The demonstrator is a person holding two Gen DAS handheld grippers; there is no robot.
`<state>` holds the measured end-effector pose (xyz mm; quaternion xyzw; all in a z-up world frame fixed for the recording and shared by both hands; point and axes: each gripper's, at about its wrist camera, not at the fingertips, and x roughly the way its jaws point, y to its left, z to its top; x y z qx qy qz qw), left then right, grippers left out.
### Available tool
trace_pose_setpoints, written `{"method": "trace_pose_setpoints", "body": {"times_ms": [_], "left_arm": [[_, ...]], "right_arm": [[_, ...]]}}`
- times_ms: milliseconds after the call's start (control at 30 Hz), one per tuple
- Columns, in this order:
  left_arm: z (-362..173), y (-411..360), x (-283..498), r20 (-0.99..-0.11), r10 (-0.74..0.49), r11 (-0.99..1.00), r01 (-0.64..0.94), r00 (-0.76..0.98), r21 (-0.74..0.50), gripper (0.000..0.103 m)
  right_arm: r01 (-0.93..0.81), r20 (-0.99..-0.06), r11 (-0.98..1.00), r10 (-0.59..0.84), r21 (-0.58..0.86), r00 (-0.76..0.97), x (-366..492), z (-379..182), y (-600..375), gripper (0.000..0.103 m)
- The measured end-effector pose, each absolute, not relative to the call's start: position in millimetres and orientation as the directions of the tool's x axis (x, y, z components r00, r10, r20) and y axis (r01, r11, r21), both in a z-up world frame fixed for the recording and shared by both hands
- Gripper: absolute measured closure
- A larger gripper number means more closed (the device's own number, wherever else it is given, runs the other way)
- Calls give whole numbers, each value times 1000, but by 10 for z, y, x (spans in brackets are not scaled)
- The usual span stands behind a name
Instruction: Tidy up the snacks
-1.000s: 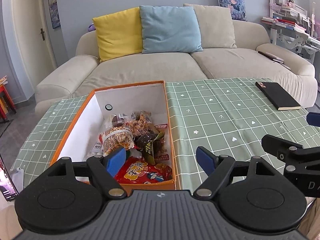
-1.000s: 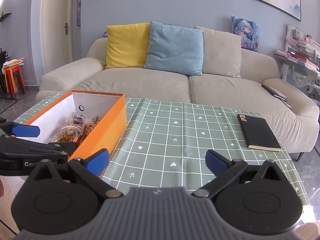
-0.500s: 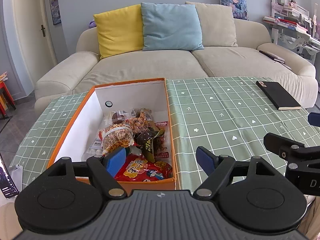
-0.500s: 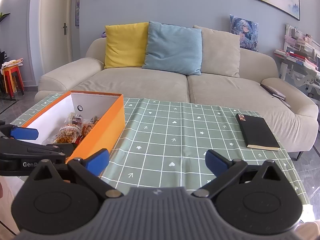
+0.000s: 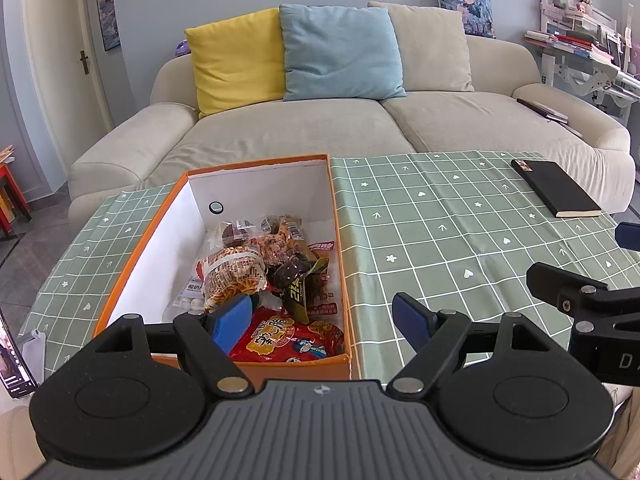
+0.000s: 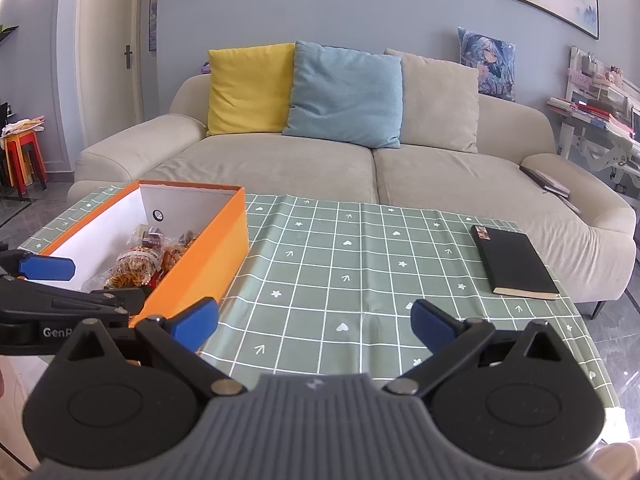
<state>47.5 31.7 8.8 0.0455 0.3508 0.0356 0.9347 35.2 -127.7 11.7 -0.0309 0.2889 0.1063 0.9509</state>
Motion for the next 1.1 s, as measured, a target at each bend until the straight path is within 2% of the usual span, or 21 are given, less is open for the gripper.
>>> {"method": "trace_pose_setpoints", "body": {"times_ms": [1100], "left_arm": [[83,317,479,-660,92,993,-24,746,112,9]], "right_arm": [[-220,-558,975,184,3,809,351,116,-1279,4]]}}
